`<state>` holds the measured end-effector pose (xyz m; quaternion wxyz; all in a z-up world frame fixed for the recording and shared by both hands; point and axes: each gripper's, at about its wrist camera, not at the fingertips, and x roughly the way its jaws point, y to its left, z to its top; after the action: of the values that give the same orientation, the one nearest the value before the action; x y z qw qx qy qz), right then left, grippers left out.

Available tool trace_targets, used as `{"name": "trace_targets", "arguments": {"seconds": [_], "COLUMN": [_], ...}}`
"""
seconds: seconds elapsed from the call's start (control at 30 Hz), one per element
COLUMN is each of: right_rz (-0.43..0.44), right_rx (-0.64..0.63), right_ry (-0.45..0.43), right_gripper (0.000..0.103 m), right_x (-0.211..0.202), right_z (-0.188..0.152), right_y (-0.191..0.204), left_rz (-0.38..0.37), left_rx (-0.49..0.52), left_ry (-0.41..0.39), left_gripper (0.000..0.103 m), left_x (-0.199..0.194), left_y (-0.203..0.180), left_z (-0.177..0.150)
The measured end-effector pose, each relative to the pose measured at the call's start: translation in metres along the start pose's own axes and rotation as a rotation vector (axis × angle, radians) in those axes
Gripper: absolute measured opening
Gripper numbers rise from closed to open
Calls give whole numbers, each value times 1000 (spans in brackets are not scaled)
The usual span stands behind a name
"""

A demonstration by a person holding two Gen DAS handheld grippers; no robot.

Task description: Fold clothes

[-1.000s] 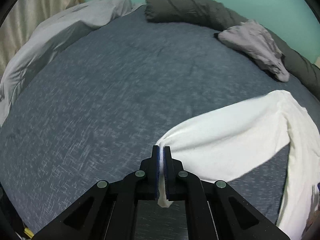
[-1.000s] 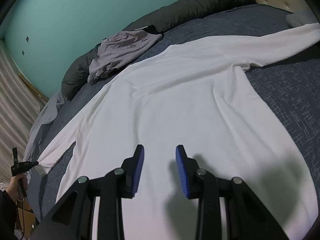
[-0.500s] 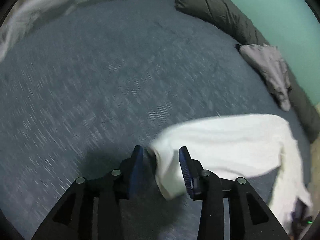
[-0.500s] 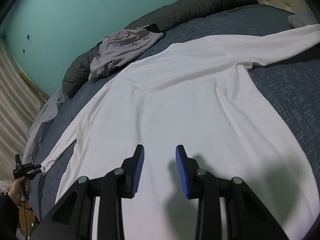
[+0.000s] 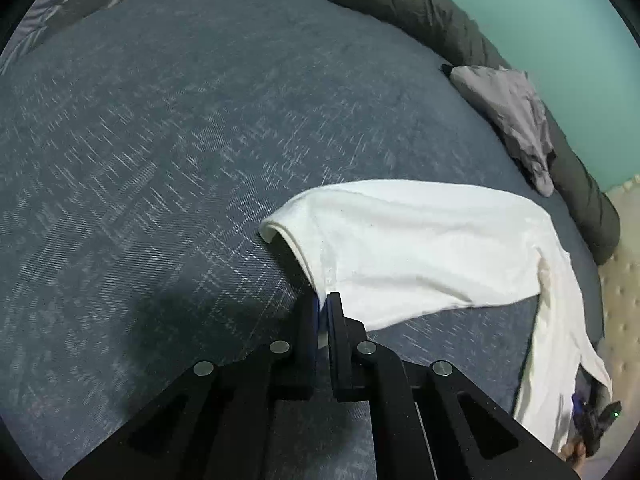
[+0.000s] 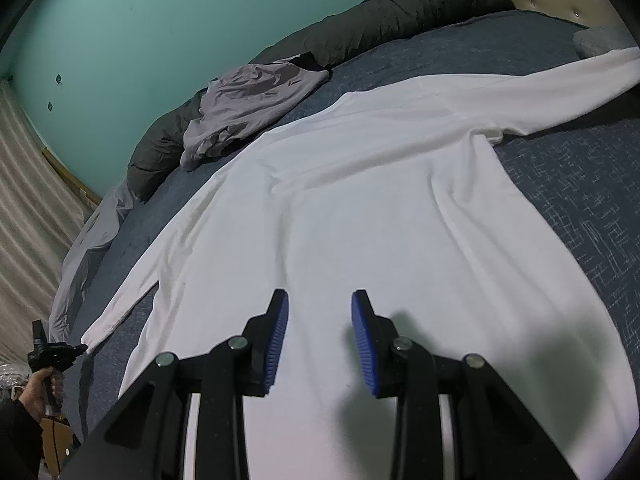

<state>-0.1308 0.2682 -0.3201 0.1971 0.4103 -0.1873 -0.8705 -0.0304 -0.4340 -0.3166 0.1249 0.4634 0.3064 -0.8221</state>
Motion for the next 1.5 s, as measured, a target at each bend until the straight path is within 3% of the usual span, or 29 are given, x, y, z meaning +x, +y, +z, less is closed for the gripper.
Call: {"name": "trace_targets", "arguments": {"seconds": [0.23, 0.37, 0.43, 0.5, 0.6, 0.73, 0.83, 0.9, 1.07, 1.27, 1.5], "right_rz": [7, 5, 4, 4, 3, -5, -9, -9, -10, -15, -34], "right_rx": [-9, -11, -11, -10, -18, -27, -23, -23, -32, -46, -46], "right_ry": [2, 0, 3, 5, 9, 10, 13, 16, 22, 33, 47], "right_gripper": [32, 32, 32, 32, 32, 32, 32, 32, 32, 32, 32], "right_x": [-1, -1, -1, 0, 1, 2, 4, 5, 6, 7, 12], "right_z": [-1, 0, -1, -1, -3, -3, -3, -4, -5, -6, -8], "right_y": [3, 3, 4, 4, 6, 7, 6, 6, 8, 8, 6], "left_rz": [-58, -54, -48, -40, -24, -16, -11, -2, 55, 95, 148], "left_rx": [-80, -113, -102, -114, -140, -141, -143, -129, -37, -14, -6], "left_ry": [124, 112, 65, 17, -28, -37, -52, -61, -87, -133, -145], "left_gripper": [4, 7, 14, 36, 46, 46, 40, 9, 5, 5, 5], "left_x": [15, 25, 19, 13, 14, 30, 37, 40, 38, 24, 34], "left_y": [19, 23, 22, 25, 29, 27, 24, 20, 3, 4, 8], "left_z": [-13, -13, -9, -2, 10, 24, 31, 37, 53, 85, 133]}}
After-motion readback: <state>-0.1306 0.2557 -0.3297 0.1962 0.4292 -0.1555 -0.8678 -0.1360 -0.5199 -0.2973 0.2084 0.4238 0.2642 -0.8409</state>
